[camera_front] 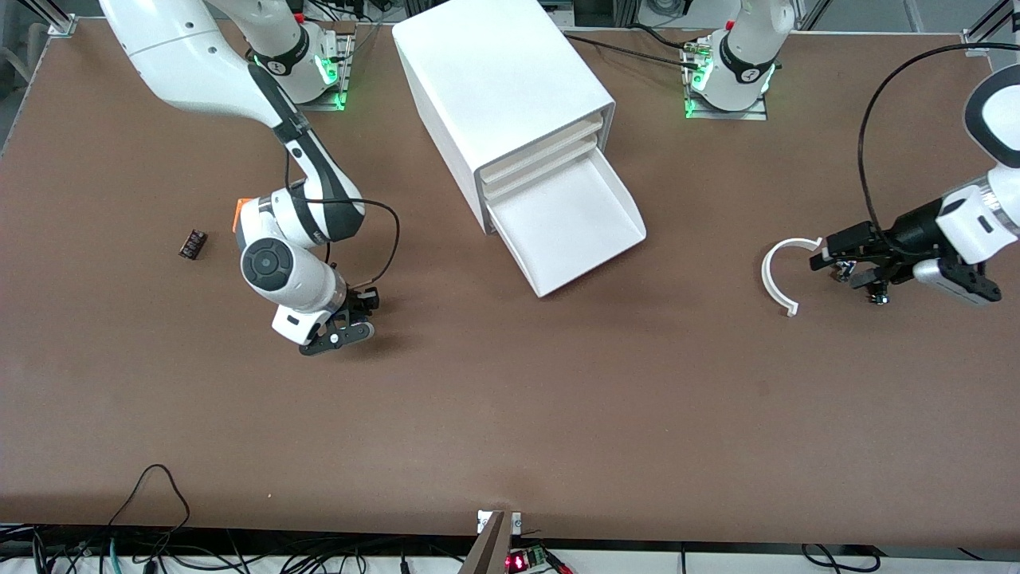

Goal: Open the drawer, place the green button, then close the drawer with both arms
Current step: 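Lift the green button with the right gripper while the left gripper withdraws, then carry the green button into the open drawer with the right gripper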

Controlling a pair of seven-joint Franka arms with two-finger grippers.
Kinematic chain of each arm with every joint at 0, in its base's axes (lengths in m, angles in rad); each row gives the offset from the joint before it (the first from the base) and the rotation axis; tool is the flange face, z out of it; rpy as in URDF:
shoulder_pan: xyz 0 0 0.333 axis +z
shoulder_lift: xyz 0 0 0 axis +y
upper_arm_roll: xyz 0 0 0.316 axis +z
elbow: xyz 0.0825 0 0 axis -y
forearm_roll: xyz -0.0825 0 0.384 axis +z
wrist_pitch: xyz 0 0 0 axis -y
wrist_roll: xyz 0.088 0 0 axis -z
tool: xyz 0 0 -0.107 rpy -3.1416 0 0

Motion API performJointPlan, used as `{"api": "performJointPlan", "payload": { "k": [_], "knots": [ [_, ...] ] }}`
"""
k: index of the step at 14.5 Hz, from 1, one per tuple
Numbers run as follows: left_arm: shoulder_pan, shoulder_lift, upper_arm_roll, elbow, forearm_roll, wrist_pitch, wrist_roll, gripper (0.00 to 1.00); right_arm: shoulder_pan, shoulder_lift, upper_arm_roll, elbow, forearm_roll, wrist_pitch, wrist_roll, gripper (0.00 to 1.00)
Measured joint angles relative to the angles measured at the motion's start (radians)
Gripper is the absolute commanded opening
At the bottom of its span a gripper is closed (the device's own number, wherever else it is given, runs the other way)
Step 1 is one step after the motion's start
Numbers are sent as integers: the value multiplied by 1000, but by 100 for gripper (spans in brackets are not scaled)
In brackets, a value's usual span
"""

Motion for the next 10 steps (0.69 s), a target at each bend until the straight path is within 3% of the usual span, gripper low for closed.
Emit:
{"api": "performJointPlan", "payload": {
  "k": [4,10],
  "knots": [
    [6,5,9,10,-8,-23,-32,100,8,-60,26,157,0,-118,-79,33],
    [6,5,9,16,-8,-31,-41,100,69,-66,190,263,0,-141,-299,36]
  ]
}}
